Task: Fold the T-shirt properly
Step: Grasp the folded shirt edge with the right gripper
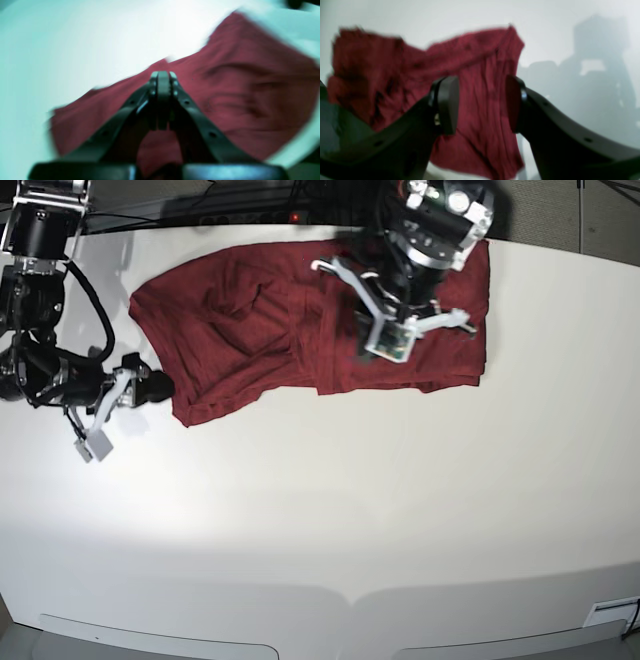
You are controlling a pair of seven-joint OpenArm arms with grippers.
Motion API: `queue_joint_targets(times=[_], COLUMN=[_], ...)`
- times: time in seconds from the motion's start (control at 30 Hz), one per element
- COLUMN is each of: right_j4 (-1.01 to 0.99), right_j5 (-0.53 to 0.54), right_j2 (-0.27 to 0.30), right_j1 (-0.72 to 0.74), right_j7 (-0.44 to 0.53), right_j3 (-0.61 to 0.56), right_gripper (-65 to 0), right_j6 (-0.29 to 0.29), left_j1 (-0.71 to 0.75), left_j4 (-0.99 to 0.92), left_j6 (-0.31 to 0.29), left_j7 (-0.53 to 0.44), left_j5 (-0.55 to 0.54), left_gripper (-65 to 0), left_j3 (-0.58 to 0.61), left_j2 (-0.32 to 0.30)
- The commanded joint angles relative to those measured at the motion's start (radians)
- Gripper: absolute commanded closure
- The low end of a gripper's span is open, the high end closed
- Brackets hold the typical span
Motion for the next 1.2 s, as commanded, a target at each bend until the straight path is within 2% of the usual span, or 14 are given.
queue_joint_targets(times=[0.0, 0.03, 0.17, 0.2, 0.23, 0.33, 0.5, 0.7, 0.87, 1.03, 1.17], right_j4=[0.017, 0.016, 0.013, 0.012, 0.012, 0.012, 0.012, 0.011, 0.005, -0.077, -0.153], right_j5=[0.013, 0.012, -0.033, -0.045, -0.053, -0.082, -0.128, -0.206, -0.303, -0.241, -0.238], right_j2=[0.033, 0.044, 0.072, 0.072, 0.072, 0.072, 0.072, 0.075, 0.074, 0.055, 0.017], right_j1=[0.01, 0.009, 0.01, 0.01, 0.01, 0.01, 0.01, 0.01, 0.01, 0.01, 0.009], right_j7=[0.013, 0.012, 0.037, 0.039, 0.037, 0.027, 0.015, 0.023, 0.092, 0.095, 0.085], right_j3=[-0.014, -0.037, -0.139, -0.159, -0.179, -0.232, -0.25, -0.249, -0.249, -0.249, -0.249], right_gripper=[-30.2, -30.2, -30.2, -30.2, -31.4, -38.8, -39.2, -39.2, -39.2, -39.2, -39.1], right_j6=[0.005, 0.005, 0.005, 0.005, 0.005, 0.005, 0.005, 0.005, 0.0, -0.013, -0.011], left_j1=[0.0, -0.001, 0.0, 0.0, 0.0, 0.0, 0.0, 0.0, 0.0, 0.0, 0.0], left_j4=[0.016, 0.016, 0.016, 0.016, 0.016, 0.016, 0.016, 0.016, 0.016, 0.016, 0.016], left_j6=[0.016, 0.027, 0.028, 0.028, 0.028, 0.028, 0.028, 0.027, 0.027, 0.027, 0.022], left_j7=[-0.021, -0.016, 0.018, 0.031, 0.047, 0.083, 0.1, 0.095, 0.087, 0.064, 0.055], left_j5=[0.001, 0.0, -0.025, -0.037, -0.045, -0.069, -0.074, -0.092, -0.124, -0.153, -0.152], left_gripper=[0.0, -0.6, -30.9, -35.2, -36.9, -36.9, -36.9, -36.9, -36.9, -36.9, -36.9], left_j3=[-0.017, -0.042, -0.138, -0.159, -0.177, -0.223, -0.283, -0.293, -0.293, -0.293, -0.293], left_j2=[0.007, 0.007, 0.008, 0.007, 0.007, 0.007, 0.007, 0.007, 0.007, 0.007, 0.007])
